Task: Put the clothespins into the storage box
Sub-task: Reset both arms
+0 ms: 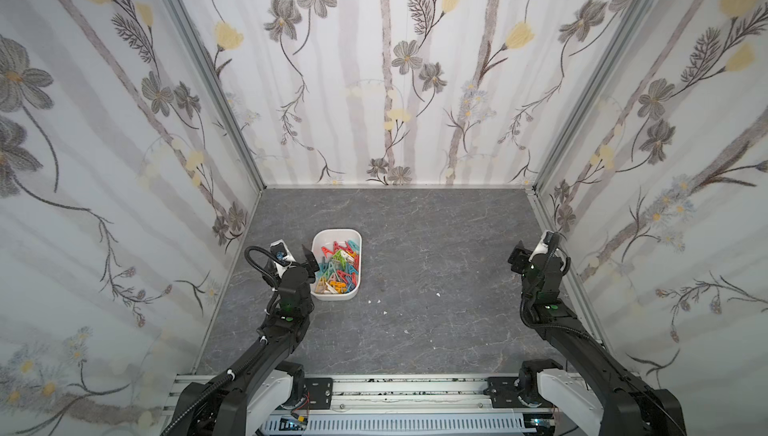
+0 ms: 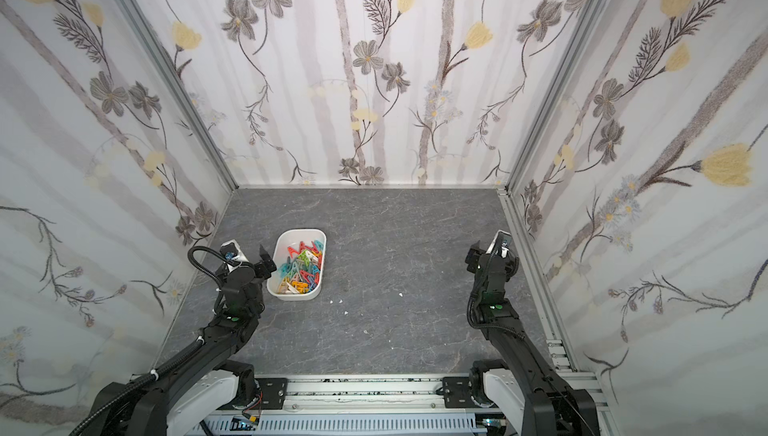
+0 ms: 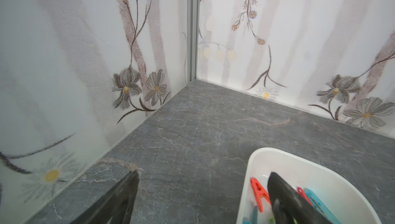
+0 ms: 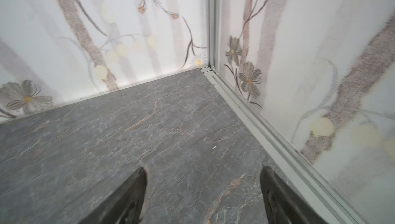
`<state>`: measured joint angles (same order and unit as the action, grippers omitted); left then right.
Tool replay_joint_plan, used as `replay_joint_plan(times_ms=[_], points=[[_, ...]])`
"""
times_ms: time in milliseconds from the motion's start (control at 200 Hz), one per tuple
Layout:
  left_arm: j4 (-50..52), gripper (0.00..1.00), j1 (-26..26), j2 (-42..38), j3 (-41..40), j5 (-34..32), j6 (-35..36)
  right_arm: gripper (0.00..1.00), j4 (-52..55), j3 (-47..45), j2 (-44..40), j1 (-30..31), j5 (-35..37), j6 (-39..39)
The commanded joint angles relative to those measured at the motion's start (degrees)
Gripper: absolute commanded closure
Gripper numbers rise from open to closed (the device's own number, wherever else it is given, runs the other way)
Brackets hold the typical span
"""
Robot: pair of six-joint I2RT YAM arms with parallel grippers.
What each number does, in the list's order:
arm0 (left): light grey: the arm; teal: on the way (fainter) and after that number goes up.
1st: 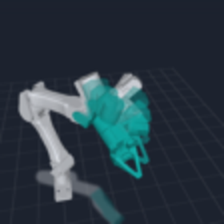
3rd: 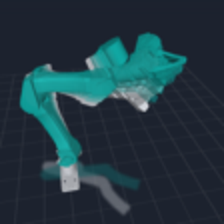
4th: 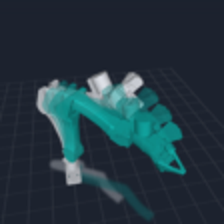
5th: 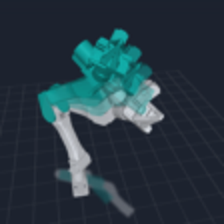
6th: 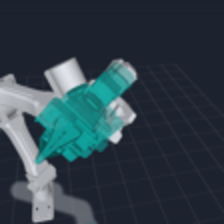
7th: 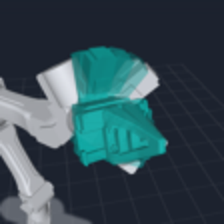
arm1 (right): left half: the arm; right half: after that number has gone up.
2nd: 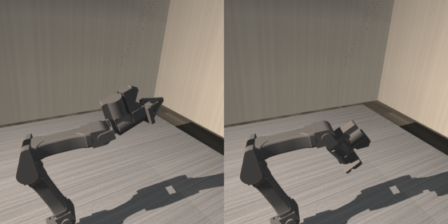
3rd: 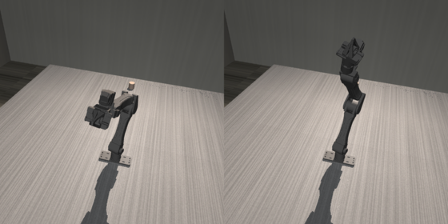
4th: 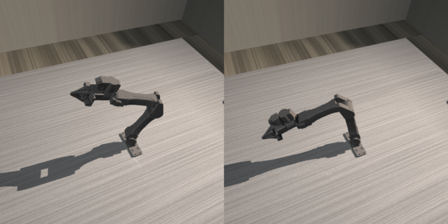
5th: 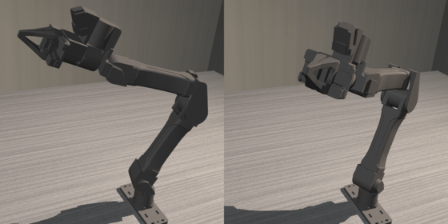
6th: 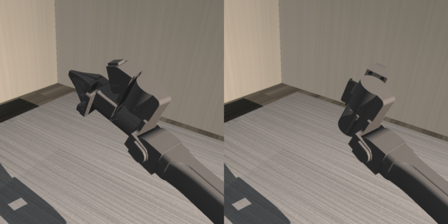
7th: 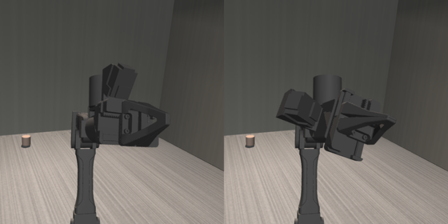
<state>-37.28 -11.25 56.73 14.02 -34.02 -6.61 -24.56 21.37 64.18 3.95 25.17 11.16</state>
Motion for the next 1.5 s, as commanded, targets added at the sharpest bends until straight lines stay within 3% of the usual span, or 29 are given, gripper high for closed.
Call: replay_joint_plan(times_ms=[0,335,445,665,719,839,984,1019,1139,1214,1494], points=[[-13.70,0.06,2.78,3.78,-1.13,4.60,-0.02,0.18,-12.38,-1.39,2.54,-2.96,-7.10,1.17],[-33.27,0.05,10.91,18.22,-3.70,20.75,-0.77,0.19,-31.95,-7.20,10.96,-3.95,-8.10,-0.67],[-30.31,0.05,12.50,20.67,-1.53,24.85,-1.40,0.19,-35.91,-8.43,11.75,-3.95,-9.59,-2.30],[-41.97,0.04,12.46,29.15,-4.05,26.18,-0.85,0.18,-56.52,-14.65,20.43,-3.82,-15.36,-5.93],[-42.33,0.02,12.22,29.67,-4.00,26.05,-0.61,0.14,-62.99,-15.86,22.89,-3.61,-15.38,-6.41],[-40.56,0.00,11.58,32.02,-2.07,25.33,-0.27,0.12,-53.84,-12.83,20.85,-3.69,-15.37,-6.06],[-41.29,0.00,9.66,34.26,-1.09,22.81,1.72,0.08,-54.62,-11.92,22.28,-3.07,-13.52,-6.51],[-40.22,0.00,9.66,33.82,-0.87,23.02,1.56,0.01,-53.58,-11.58,22.18,-2.85,-13.06,-6.54],[-41.88,0.00,9.71,34.19,-1.43,22.58,1.54,0.00,-53.66,-11.55,22.25,-2.63,-12.64,-6.68],[-43.95,0.00,9.26,34.12,-2.72,18.96,0.67,0.00,-53.79,-11.68,22.18,-2.63,-12.56,-6.68],[-41.72,0.00,8.72,34.20,-1.35,18.99,1.62,0.00,-53.68,-11.66,22.14,-2.63,-12.51,-6.68]])
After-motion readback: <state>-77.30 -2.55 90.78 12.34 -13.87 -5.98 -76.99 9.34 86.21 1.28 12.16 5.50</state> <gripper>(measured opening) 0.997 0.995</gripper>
